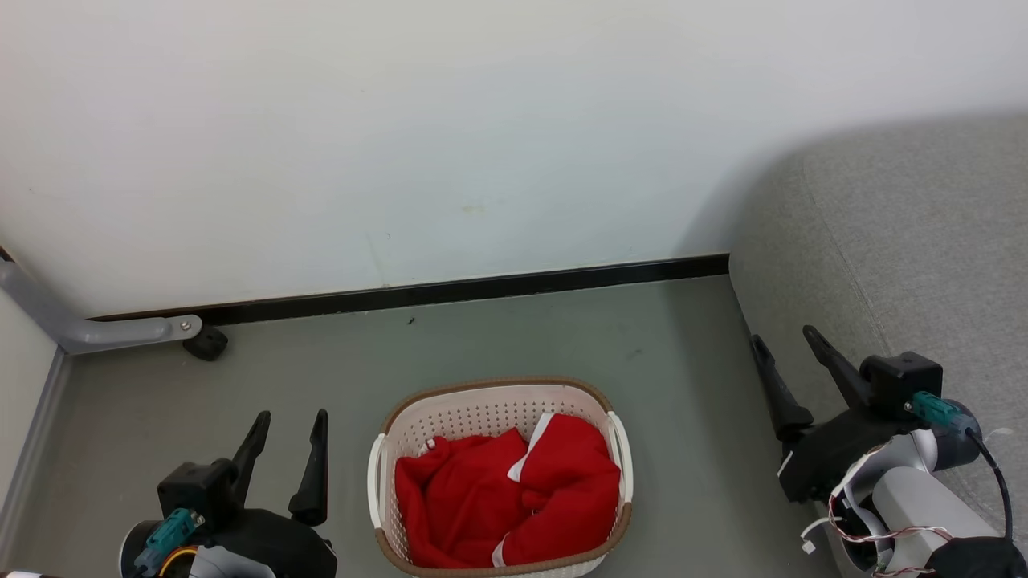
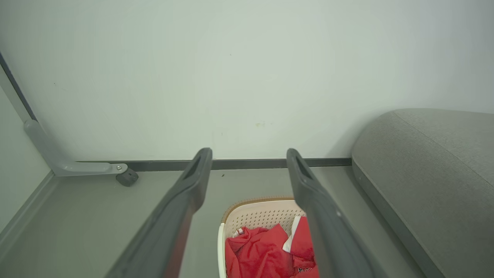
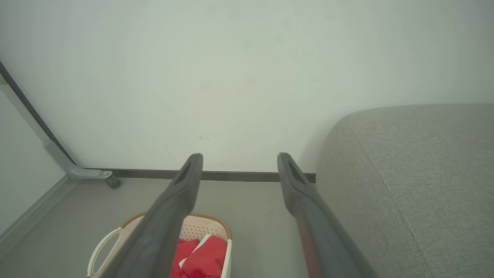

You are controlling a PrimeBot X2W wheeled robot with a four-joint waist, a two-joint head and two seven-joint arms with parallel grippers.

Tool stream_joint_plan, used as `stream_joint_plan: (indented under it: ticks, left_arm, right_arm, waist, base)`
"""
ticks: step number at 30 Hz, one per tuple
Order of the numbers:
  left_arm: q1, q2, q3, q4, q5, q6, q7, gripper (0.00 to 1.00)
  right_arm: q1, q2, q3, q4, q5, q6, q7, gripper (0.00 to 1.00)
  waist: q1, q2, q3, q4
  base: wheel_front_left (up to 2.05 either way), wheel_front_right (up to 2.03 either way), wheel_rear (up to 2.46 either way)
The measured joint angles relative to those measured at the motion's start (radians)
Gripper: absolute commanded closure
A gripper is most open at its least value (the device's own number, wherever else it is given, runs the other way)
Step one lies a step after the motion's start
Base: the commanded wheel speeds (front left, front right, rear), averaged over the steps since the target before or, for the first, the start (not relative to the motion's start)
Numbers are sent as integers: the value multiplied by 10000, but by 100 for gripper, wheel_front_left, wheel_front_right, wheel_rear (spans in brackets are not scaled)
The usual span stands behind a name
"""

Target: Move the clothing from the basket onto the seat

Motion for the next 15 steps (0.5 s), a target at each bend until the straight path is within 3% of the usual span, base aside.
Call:
stream_joint_plan:
  ticks: [11, 15]
  left_arm:
    - [0, -113, 401, 81, 94, 174, 0, 0]
    - [0, -119, 564, 123, 134, 244, 0, 0]
  right_arm:
    - [-5, -2, -347, 205, 19, -439, -4, 0]
    - [-1, -2, -368, 247, 19, -441, -6, 0]
  waist:
    - [0, 1, -35, -37]
    - [0, 0, -42, -49]
  base:
    - [0, 0, 0]
    - [0, 0, 0]
